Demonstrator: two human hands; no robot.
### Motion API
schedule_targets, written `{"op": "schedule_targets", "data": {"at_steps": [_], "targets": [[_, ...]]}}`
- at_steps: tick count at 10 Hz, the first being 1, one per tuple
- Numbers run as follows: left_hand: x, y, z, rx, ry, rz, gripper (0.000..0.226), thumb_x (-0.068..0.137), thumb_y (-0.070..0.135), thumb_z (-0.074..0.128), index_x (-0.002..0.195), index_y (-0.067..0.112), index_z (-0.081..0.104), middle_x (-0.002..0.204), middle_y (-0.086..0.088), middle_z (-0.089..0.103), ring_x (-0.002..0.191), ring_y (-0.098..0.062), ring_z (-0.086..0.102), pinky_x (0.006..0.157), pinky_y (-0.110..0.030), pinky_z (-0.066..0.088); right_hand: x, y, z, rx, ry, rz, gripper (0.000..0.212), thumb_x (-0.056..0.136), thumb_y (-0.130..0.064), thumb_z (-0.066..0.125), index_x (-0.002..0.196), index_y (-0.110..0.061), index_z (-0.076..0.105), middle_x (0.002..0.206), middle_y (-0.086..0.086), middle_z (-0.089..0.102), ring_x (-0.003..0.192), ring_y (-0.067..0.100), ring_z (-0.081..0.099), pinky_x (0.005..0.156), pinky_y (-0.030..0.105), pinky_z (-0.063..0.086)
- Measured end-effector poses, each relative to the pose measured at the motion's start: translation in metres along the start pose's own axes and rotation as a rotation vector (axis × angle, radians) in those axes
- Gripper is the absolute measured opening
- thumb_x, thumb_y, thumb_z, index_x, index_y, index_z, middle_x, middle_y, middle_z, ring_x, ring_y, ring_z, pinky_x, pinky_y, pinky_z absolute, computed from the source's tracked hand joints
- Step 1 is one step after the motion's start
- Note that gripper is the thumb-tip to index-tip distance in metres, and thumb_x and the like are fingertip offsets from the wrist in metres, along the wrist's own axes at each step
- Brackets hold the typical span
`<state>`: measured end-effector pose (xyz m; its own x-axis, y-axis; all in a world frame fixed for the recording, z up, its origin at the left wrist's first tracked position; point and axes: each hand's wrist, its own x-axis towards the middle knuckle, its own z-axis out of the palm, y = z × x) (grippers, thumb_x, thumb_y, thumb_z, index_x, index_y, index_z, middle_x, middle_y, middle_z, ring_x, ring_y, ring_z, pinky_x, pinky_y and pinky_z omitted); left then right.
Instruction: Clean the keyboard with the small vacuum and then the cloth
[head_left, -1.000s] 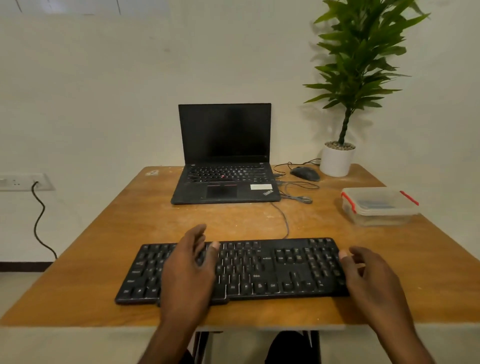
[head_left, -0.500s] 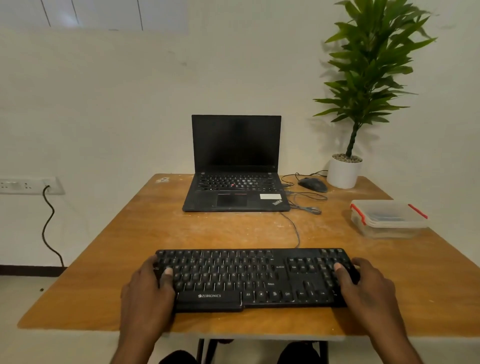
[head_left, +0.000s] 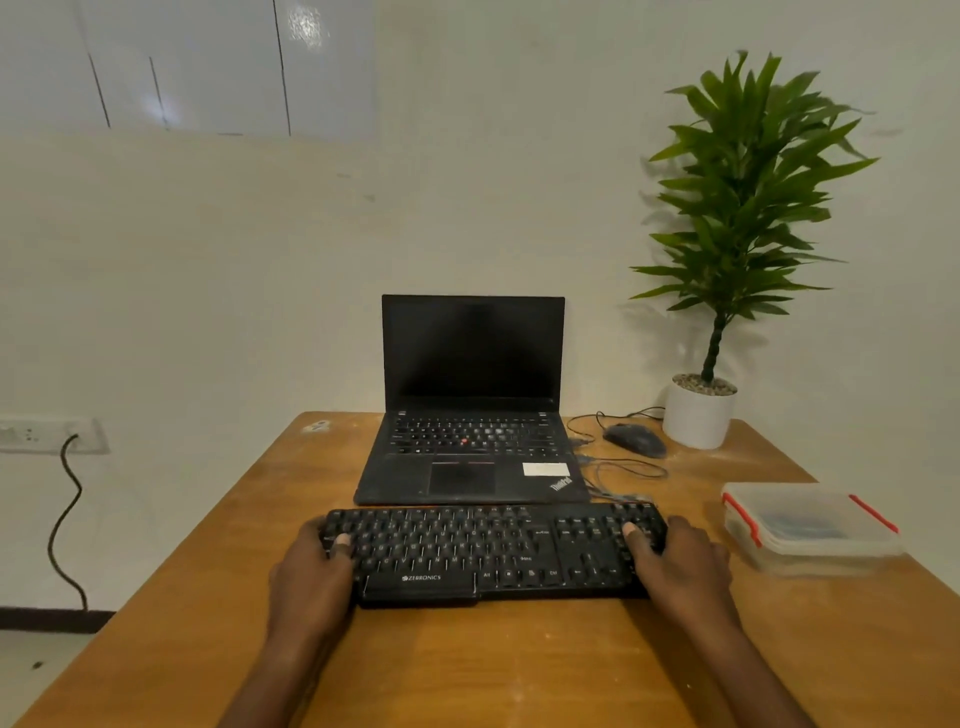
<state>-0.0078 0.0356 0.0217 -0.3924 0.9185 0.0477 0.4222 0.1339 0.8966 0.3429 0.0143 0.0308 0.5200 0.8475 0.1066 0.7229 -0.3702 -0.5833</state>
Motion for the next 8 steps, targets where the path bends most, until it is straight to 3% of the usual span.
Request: {"op": "schedule_targets", "data": {"at_steps": [2, 6, 7, 8], "targets": [[0.033, -0.007, 0.011, 0.027, -0.019, 0.004, 0.036, 0.107, 0.025, 0.052, 0.144, 0.024, 0.052, 0.124, -0.008, 0.07, 0.117, -0.033, 0.063, 0.099, -0.055, 0.054, 0.022, -0.003, 0.015, -0.059, -0.013, 0.023, 0.055, 0.097, -0.057, 0.049, 0.127, -0.011, 0.054, 0.127, 0.013, 0.055, 0.122, 0.033, 0.044, 0.098, 0.044, 0.043], [0.031, -0.009, 0.011, 0.139, -0.032, 0.051, 0.039, 0.11, 0.024, 0.049, 0.146, 0.008, 0.049, 0.124, -0.014, 0.067, 0.105, -0.027, 0.061, 0.089, -0.043, 0.053, 0.018, -0.003, 0.02, -0.188, -0.043, -0.024, 0.063, 0.099, -0.062, 0.037, 0.135, -0.013, 0.051, 0.137, 0.011, 0.049, 0.126, 0.03, 0.041, 0.103, 0.042, 0.039], [0.022, -0.008, 0.007, 0.135, -0.039, 0.081, 0.043, 0.111, 0.022, 0.048, 0.151, 0.007, 0.044, 0.133, -0.015, 0.065, 0.11, -0.027, 0.059, 0.091, -0.042, 0.051, 0.012, -0.002, 0.012, -0.139, -0.077, -0.015, 0.066, 0.099, -0.063, 0.036, 0.141, -0.013, 0.044, 0.142, 0.01, 0.046, 0.132, 0.03, 0.038, 0.107, 0.044, 0.036], [0.001, -0.009, 0.002, 0.183, 0.054, 0.183, 0.054, 0.109, 0.024, 0.05, 0.16, 0.012, 0.033, 0.154, -0.012, 0.052, 0.141, -0.031, 0.045, 0.114, -0.049, 0.044, -0.006, -0.005, 0.008, -0.12, 0.032, -0.063, 0.067, 0.1, -0.059, 0.039, 0.149, -0.014, 0.036, 0.149, 0.009, 0.042, 0.138, 0.028, 0.036, 0.111, 0.045, 0.034]]}}
